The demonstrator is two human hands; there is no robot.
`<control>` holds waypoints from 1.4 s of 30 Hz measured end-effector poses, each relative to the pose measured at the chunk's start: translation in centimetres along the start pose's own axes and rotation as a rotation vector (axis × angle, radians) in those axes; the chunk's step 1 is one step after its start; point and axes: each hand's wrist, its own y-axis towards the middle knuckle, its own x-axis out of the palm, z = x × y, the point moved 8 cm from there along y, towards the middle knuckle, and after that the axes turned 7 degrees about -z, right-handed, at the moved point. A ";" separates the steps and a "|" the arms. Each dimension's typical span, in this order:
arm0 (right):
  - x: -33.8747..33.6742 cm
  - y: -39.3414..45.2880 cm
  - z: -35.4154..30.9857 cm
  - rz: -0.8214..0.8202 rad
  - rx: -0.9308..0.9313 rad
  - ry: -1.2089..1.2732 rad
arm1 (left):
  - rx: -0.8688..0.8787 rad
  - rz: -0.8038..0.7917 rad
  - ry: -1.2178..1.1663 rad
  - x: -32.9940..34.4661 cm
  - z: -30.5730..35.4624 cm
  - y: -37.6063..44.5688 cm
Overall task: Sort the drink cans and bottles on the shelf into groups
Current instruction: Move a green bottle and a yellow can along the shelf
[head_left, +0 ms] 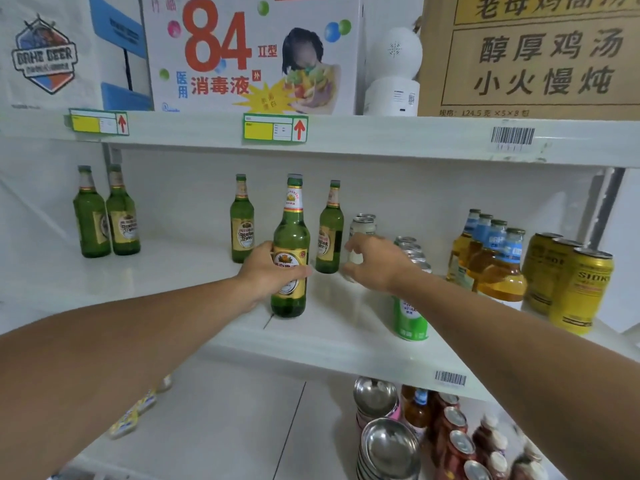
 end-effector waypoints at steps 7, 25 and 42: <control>1.4 3.2 1.1 0.019 0.140 0.005 | 0.032 -0.084 -0.010 1.9 -1.6 6.8; 4.6 7.1 4.5 0.009 0.259 -0.009 | 0.058 -0.127 0.114 7.6 -1.0 15.4; 5.6 7.5 4.6 0.011 0.251 0.015 | 0.002 -0.156 0.143 8.6 -2.2 16.8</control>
